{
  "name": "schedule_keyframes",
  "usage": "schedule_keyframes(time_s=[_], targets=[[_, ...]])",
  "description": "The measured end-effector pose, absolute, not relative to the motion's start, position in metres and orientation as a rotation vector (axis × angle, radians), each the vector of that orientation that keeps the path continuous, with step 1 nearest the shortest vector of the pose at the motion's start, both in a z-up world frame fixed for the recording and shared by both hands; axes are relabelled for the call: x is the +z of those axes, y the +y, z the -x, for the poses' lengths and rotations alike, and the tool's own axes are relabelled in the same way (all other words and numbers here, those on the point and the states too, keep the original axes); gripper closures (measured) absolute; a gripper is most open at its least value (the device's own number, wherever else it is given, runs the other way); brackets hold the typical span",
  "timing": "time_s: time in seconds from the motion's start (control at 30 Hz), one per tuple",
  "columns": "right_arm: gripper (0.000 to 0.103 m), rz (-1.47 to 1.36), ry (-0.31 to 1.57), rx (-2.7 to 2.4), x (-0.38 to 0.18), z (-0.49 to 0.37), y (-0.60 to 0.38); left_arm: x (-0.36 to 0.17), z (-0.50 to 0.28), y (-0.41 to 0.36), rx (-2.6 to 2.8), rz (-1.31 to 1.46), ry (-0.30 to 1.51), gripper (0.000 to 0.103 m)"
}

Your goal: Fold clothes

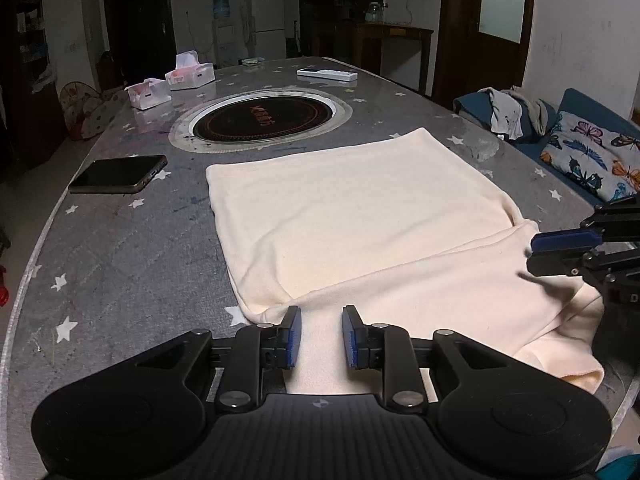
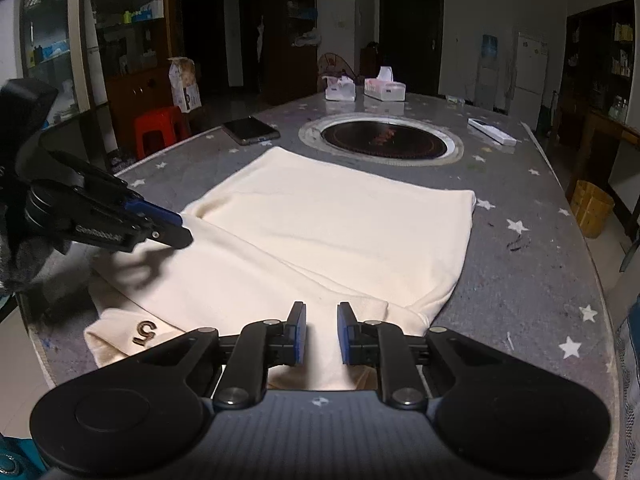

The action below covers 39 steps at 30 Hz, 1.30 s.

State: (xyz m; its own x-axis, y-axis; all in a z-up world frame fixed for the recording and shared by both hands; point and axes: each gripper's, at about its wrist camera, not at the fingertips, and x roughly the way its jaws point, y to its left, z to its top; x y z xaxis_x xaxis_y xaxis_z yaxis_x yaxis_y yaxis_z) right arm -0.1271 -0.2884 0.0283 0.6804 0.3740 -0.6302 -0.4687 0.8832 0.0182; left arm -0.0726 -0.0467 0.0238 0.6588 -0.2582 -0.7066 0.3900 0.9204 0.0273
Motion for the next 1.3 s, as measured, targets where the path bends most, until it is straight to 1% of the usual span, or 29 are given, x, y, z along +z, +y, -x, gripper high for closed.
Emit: schedule_keyframes(time_s=[0.1, 0.2, 0.27, 0.3, 0.57, 1.0, 1.3], targets=[[0.086, 0.149, 0.691, 0.473, 0.023, 0.128, -0.289, 0.024, 0.075, -0.049, -0.361, -0.201, 0.766, 0.074], [0.086, 0.157, 0.7, 0.473, 0.02, 0.13, -0.29, 0.025, 0.077, -0.052, -0.353, -0.222, 0.761, 0.073], [0.084, 0.154, 0.69, 0.473, 0.022, 0.132, -0.29, 0.026, 0.079, -0.053, -0.347, -0.233, 0.76, 0.072], [0.08, 0.152, 0.684, 0.474, 0.024, 0.133, -0.291, 0.026, 0.08, -0.054, -0.343, -0.238, 0.759, 0.071], [0.079, 0.157, 0.687, 0.471, 0.021, 0.136, -0.292, 0.028, 0.094, -0.058, -0.332, -0.276, 0.752, 0.066], [0.072, 0.159, 0.673, 0.477, 0.023, 0.146, -0.29, 0.029, 0.113, -0.059, -0.324, -0.306, 0.752, 0.064], [0.07, 0.155, 0.668, 0.469, 0.023, 0.15, -0.292, 0.028, 0.124, -0.058, -0.317, -0.322, 0.748, 0.062]])
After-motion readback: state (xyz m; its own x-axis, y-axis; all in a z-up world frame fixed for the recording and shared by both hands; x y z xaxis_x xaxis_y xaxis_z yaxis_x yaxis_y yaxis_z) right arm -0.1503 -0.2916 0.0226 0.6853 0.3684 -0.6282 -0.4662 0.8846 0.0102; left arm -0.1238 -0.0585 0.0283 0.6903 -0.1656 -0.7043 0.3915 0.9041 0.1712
